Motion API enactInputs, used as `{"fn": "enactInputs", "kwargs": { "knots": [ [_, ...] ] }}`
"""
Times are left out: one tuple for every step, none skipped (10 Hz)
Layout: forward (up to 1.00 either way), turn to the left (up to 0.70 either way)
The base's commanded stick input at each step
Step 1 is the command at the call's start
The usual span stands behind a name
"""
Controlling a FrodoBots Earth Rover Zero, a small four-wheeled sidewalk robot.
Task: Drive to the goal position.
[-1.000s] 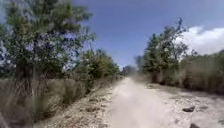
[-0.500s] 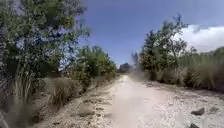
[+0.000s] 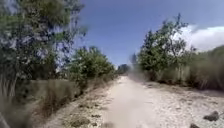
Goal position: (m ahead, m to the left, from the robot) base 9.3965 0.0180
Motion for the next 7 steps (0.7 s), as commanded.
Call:
{"fn": "enactInputs", "kwargs": {
  "knots": [
    [0.45,0.02],
    [0.45,0.02],
    [0.45,0.02],
    [0.45,0.02],
    [0.45,0.02],
    [0.45,0.02],
    [0.45,0.02]
  ]
}}
